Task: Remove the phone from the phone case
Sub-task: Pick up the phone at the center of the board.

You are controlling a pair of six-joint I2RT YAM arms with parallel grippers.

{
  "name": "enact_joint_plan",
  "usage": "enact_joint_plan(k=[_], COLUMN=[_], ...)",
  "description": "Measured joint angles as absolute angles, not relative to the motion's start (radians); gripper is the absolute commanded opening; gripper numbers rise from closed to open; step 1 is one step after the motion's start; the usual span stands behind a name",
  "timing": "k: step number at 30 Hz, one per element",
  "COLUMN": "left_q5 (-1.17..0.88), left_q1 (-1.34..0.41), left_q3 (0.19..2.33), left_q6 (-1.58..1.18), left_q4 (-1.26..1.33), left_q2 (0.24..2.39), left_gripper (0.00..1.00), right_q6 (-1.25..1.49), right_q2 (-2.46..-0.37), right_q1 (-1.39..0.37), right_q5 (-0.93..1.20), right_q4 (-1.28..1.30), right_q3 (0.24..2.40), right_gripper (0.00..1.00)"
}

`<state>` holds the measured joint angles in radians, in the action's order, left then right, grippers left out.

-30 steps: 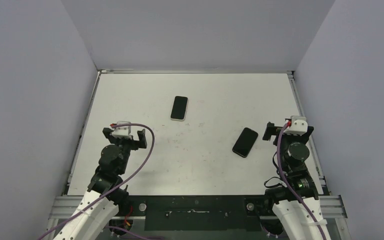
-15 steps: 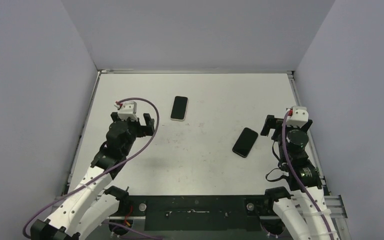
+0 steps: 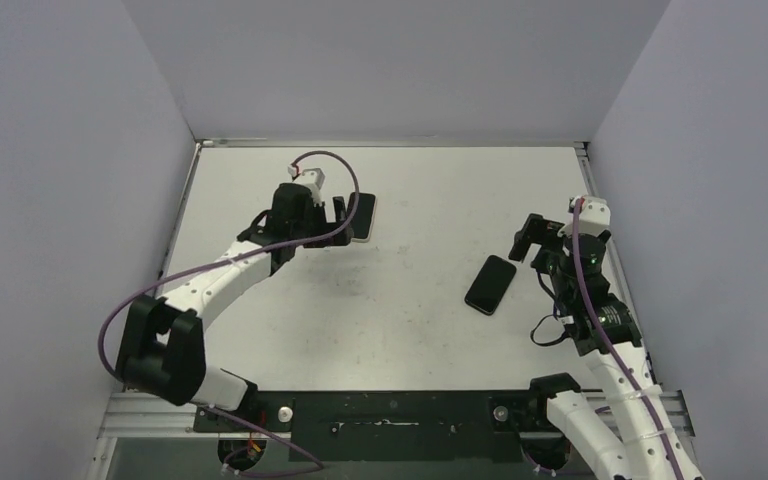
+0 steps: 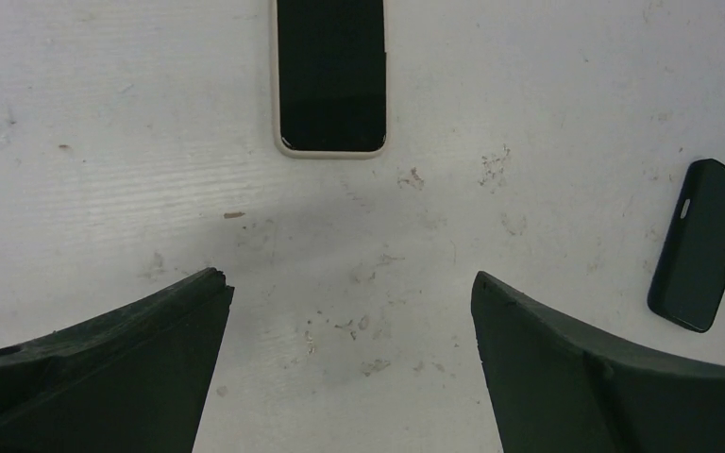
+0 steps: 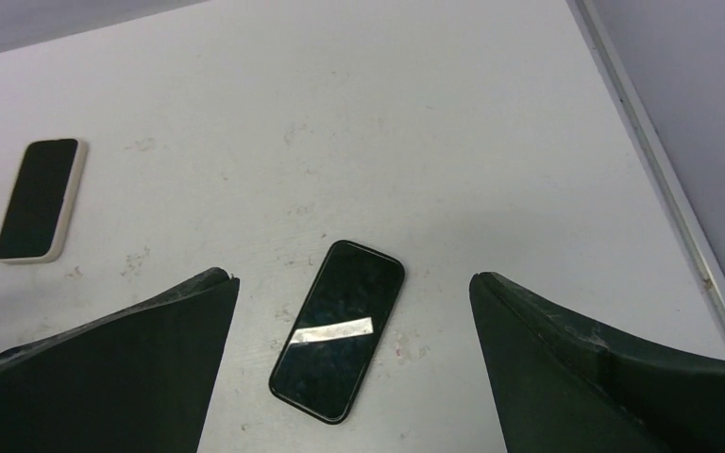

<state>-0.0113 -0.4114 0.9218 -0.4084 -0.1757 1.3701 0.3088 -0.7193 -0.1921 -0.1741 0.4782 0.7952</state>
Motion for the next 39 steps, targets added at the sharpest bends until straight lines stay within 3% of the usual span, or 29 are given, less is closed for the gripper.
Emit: enact_joint_plan(k=[18,25,32,39], left_q5=[0.052,0.103,0.106,0.126], left_q1=[-0.447,-0.451,-0.453,-0.463], left_q3=[1.789,2.036,2.094,2.094], left_q6=[-0.294,-0.242,-0.223,-0.205], left_q4=[-0.484,-0.629,-0.690,-0.706], left_q2=[2.206,2.392,2.437,2.439], left_gripper=[0.97,0.97,0.97,0.65], right_q6=[0.299,0.296,0.296,0.297], right_q2=[-0.630,-0.653,-0.669,-0.683], right_q1=[-0.301,-0.323,-0.329,-0.329], right_q5=[-0.097,-0.101,-0.108,-0.099], right_q4=[0.326,0.281,0.274,0.267], right_q3=[0.598,0.584,0.575,0.575], right_gripper=[1.00,1.00,1.00,1.00])
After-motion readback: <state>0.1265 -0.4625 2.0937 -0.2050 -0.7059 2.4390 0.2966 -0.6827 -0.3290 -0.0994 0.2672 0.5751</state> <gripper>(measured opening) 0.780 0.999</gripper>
